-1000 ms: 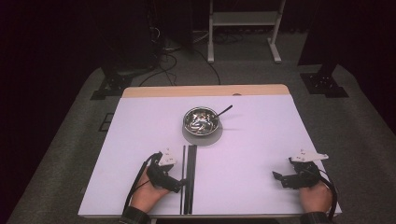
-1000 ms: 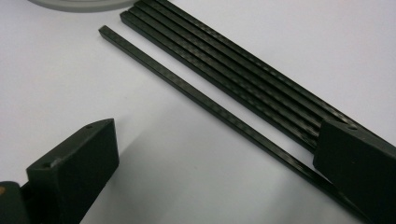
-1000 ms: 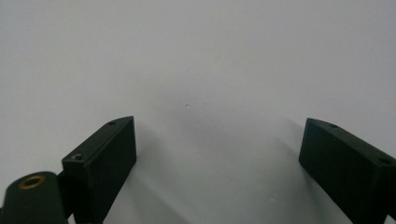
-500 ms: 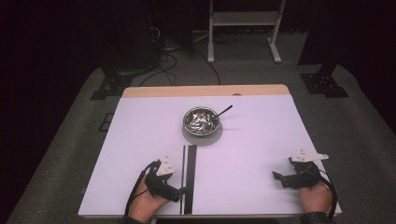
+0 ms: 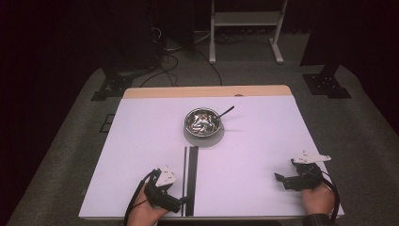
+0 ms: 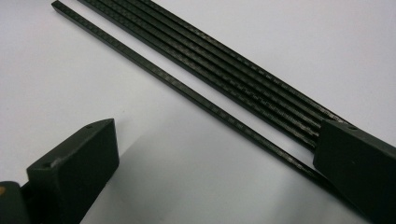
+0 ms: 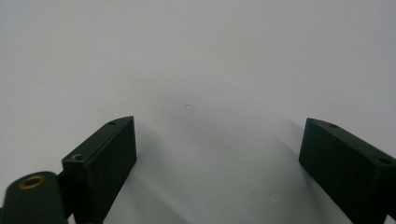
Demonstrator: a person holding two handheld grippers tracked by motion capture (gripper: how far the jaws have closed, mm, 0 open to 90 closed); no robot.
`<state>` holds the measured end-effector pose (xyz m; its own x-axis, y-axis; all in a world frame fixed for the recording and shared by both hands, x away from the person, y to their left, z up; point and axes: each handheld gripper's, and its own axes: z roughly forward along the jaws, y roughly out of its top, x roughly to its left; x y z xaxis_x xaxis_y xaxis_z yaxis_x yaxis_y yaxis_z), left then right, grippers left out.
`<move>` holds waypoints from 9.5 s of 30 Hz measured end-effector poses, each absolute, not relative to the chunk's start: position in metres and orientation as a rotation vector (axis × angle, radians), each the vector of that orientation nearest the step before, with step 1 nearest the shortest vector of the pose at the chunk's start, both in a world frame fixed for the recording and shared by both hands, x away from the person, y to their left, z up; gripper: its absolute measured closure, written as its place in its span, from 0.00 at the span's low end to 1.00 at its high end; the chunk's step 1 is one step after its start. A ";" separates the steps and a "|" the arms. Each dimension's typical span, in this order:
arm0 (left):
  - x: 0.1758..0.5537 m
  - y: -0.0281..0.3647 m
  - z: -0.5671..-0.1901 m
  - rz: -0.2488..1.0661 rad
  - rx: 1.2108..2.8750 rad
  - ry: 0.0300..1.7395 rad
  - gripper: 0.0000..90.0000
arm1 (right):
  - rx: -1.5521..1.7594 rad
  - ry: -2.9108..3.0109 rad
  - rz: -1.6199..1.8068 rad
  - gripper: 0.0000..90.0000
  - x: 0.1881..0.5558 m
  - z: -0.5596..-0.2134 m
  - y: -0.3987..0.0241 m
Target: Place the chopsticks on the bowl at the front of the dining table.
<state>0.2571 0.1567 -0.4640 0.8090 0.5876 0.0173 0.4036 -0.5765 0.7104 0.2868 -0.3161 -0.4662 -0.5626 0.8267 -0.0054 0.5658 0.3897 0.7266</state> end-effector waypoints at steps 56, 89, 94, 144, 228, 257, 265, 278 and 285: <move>0.271 0.223 -0.462 0.378 2.242 0.848 0.00 | 1.211 2.285 0.983 0.10 0.287 -0.466 -0.316; 0.291 0.256 -0.462 0.415 2.207 0.922 0.00 | 1.208 2.287 0.981 0.10 0.287 -0.466 -0.316; 0.297 0.262 -0.462 0.420 2.202 0.936 0.00 | 1.208 2.287 0.981 0.10 0.287 -0.466 -0.316; 0.323 0.250 -0.447 0.442 2.150 0.979 0.00 | 1.207 2.288 0.982 0.10 0.287 -0.466 -0.316; 0.333 0.205 -0.449 0.382 2.219 0.911 0.76 | 1.210 2.290 0.985 0.10 0.287 -0.466 -0.317; 0.334 0.201 -0.445 0.309 2.218 1.003 0.96 | 1.210 2.289 0.985 0.10 0.287 -0.466 -0.317; 0.334 0.202 -0.443 0.288 2.211 1.011 0.96 | 1.210 2.289 0.985 0.10 0.287 -0.466 -0.317; 0.331 0.203 -0.428 0.296 2.187 1.000 0.96 | 1.210 2.289 0.985 0.10 0.287 -0.466 -0.317; 0.332 0.202 -0.415 0.297 2.182 0.999 0.96 | 1.210 2.290 0.985 0.10 0.287 -0.466 -0.317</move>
